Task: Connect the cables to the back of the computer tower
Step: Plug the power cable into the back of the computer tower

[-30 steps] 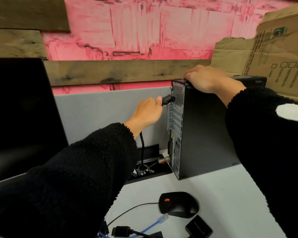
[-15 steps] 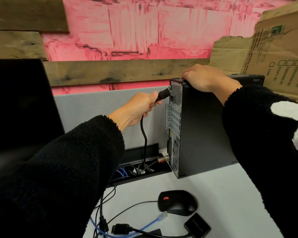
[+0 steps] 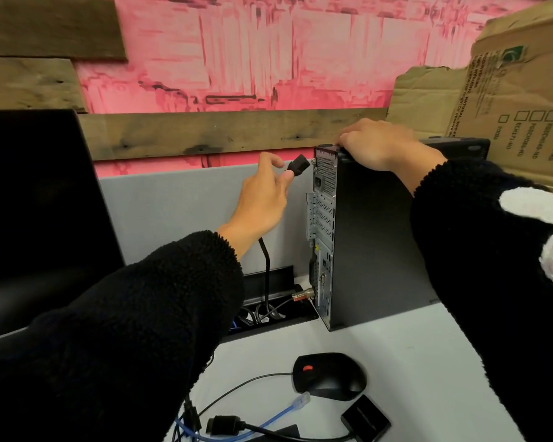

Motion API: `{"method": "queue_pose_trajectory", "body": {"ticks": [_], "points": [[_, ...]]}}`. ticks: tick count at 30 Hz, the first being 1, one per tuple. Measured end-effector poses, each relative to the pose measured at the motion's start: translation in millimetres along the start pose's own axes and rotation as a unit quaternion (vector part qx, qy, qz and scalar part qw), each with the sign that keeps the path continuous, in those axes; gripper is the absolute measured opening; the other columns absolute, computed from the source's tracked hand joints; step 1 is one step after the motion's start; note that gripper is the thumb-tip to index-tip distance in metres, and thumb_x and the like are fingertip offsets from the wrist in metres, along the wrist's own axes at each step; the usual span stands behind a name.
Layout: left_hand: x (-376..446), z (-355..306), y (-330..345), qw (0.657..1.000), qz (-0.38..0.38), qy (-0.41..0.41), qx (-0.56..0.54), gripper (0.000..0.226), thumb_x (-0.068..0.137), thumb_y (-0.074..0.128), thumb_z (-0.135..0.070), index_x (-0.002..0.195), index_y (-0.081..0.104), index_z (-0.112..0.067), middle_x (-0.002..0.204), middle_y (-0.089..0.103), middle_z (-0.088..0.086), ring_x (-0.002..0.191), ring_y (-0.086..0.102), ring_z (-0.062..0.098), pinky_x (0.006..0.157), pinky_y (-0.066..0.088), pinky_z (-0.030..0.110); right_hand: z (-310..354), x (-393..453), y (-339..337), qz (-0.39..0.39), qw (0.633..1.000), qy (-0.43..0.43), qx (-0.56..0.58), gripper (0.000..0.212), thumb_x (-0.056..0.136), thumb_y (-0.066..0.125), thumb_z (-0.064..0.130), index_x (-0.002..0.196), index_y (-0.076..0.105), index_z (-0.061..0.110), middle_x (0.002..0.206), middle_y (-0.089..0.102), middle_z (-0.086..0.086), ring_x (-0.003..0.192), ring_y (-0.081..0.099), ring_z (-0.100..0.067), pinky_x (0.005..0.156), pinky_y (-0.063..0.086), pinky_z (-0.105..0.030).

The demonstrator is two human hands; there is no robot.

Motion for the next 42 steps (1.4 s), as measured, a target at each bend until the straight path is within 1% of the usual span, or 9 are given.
{"method": "queue_pose_trajectory", "body": {"ticks": [4, 9, 12, 16, 20, 23, 31, 35, 42], "points": [[-6, -8, 5, 0.996, -0.042, 0.073, 0.025, 0.018, 0.105, 0.054, -0.021, 0.110, 0.044, -0.006, 0.098, 0.063, 0.003, 0.078, 0.058, 0.010, 0.066, 0.040, 0.034, 0, 0, 0, -0.006, 1.000, 0.007, 0.003, 0.064, 0.072, 0.023, 0.057, 0.110, 0.068, 0.032, 0.134, 0.066, -0.002, 0.118, 0.060, -0.038, 0.103, 0.045, -0.057], [-1, 0, 6, 0.995, -0.050, 0.011, 0.090, 0.025, 0.108, 0.043, -0.025, 0.105, 0.064, -0.012, 0.080, 0.064, 0.006, 0.072, 0.057, 0.033, 0.060, 0.042, 0.040, 0, 0, 0, -0.004, 1.000, 0.002, 0.000, 0.057, 0.076, 0.025, 0.053, 0.105, 0.068, 0.030, 0.129, 0.067, -0.003, 0.113, 0.060, -0.038, 0.101, 0.045, -0.057], [-1, -1, 7, 0.990, 0.020, -0.027, 0.139, 0.036, 0.107, 0.040, -0.026, 0.095, 0.069, -0.009, 0.070, 0.060, 0.006, 0.069, 0.054, 0.031, 0.060, 0.038, 0.037, -1, 0, 0, -0.007, 1.000, 0.001, -0.003, 0.051, 0.080, 0.028, 0.051, 0.103, 0.069, 0.029, 0.126, 0.067, -0.003, 0.111, 0.060, -0.037, 0.098, 0.045, -0.053], [-1, -10, 7, 0.984, 0.120, -0.085, 0.096, 0.044, 0.109, 0.039, -0.030, 0.092, 0.070, -0.005, 0.059, 0.046, -0.002, 0.059, 0.045, 0.019, 0.056, 0.032, 0.031, -1, 1, 0, -0.011, 1.000, -0.005, -0.012, 0.052, 0.081, 0.028, 0.051, 0.105, 0.070, 0.030, 0.128, 0.068, -0.003, 0.114, 0.060, -0.038, 0.102, 0.042, -0.055], [13, -11, 4, 0.979, 0.136, -0.152, -0.015, 0.042, 0.108, 0.039, -0.030, 0.087, 0.068, -0.008, 0.074, 0.046, -0.002, 0.066, 0.041, 0.015, 0.067, 0.032, 0.029, -1, 2, 1, -0.009, 1.000, -0.005, -0.012, 0.050, 0.082, 0.028, 0.049, 0.102, 0.069, 0.029, 0.127, 0.068, -0.003, 0.113, 0.060, -0.037, 0.109, 0.038, -0.059], [21, -10, 4, 0.964, 0.171, -0.201, -0.042, 0.037, 0.104, 0.037, -0.030, 0.077, 0.058, -0.015, 0.065, 0.037, -0.002, 0.051, 0.030, 0.013, 0.052, 0.024, 0.027, -2, 1, 0, -0.008, 1.000, 0.001, -0.007, 0.051, 0.082, 0.027, 0.049, 0.106, 0.068, 0.030, 0.130, 0.067, -0.004, 0.116, 0.059, -0.038, 0.108, 0.038, -0.059], [27, -19, -1, 0.907, 0.280, -0.306, -0.074, 0.037, 0.103, 0.029, -0.025, 0.073, 0.049, -0.018, 0.050, 0.024, -0.010, 0.042, 0.014, 0.010, 0.050, 0.017, 0.027, 0, 0, 1, -0.005, 1.000, 0.014, 0.004, 0.053, 0.083, 0.027, 0.048, 0.112, 0.066, 0.028, 0.136, 0.064, -0.005, 0.121, 0.058, -0.037, 0.111, 0.036, -0.059], [29, -21, -1, 0.911, 0.274, -0.304, -0.057, 0.035, 0.099, 0.029, -0.024, 0.072, 0.050, -0.018, 0.051, 0.026, -0.008, 0.045, 0.015, 0.012, 0.051, 0.018, 0.028, 0, -1, 0, 0.000, 1.000, 0.012, 0.007, 0.046, 0.083, 0.029, 0.045, 0.102, 0.066, 0.026, 0.128, 0.067, -0.006, 0.113, 0.059, -0.037, 0.110, 0.038, -0.059], [29, -18, -1, 0.939, 0.212, -0.252, -0.095, 0.029, 0.100, 0.036, -0.019, 0.081, 0.058, -0.013, 0.054, 0.029, -0.004, 0.047, 0.018, 0.013, 0.053, 0.019, 0.029, 3, -5, -1, -0.002, 1.000, 0.025, 0.019, 0.052, 0.078, 0.029, 0.050, 0.106, 0.067, 0.027, 0.127, 0.067, -0.005, 0.110, 0.060, -0.039, 0.099, 0.046, -0.057]]}}
Point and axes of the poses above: each hand's wrist, its own x-axis towards the middle knuckle, its own y-axis out of the palm, z = x × y, the point moved 3 cm from there along x, towards the middle knuckle
